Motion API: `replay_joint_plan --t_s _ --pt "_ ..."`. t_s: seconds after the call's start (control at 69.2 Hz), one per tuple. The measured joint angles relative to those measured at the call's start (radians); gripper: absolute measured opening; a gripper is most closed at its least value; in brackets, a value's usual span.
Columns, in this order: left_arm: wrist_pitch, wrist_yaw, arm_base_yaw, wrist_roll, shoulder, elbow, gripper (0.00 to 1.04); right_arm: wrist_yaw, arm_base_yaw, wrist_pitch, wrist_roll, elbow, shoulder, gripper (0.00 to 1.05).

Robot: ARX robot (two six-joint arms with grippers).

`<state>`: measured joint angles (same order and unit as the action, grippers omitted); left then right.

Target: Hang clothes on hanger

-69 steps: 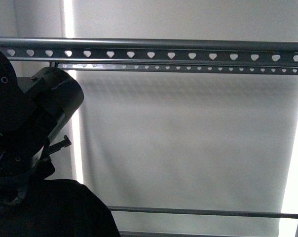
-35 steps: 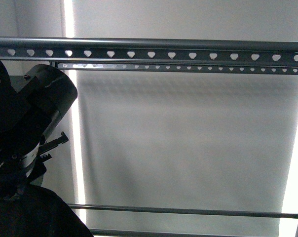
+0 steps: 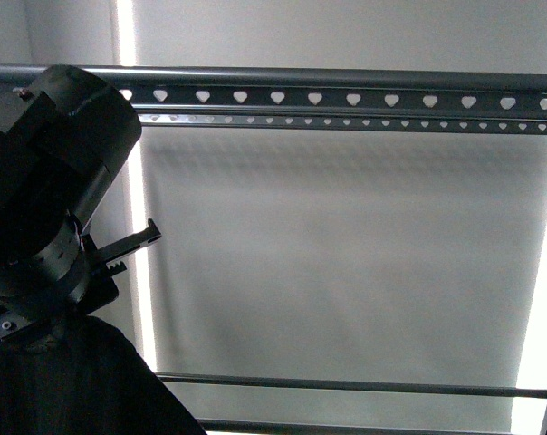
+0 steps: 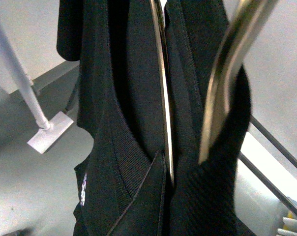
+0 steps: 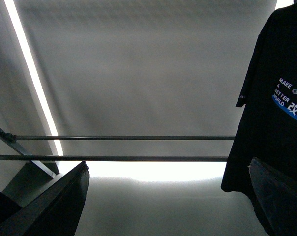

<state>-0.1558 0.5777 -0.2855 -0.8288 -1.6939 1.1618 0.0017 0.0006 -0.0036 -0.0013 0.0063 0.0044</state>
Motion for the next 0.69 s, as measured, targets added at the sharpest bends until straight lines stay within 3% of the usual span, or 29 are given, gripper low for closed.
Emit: replay_joint_plan --t_s 0.26,0.404,0.563,0.693 --pt "0.148 -0.103 -0.002 0.138 0.107 -0.091 0.06 0.0 0.0 0.0 0.0 0.0 0.0 0.97" --pt "0.182 -0.244 0.008 0.272 0.25 -0.195 0.06 0.0 0.0 0.0 0.0 0.0 0.0 0.97" --pt "0.08 -0.369 0.007 0.397 0.528 -0.364 0.06 0.0 0.0 0.0 0.0 0.0 0.0 0.97" --pt "-0.037 -0.55 -0.003 0.497 0.721 -0.433 0.06 0.0 0.0 0.0 0.0 0.0 0.0 0.97"
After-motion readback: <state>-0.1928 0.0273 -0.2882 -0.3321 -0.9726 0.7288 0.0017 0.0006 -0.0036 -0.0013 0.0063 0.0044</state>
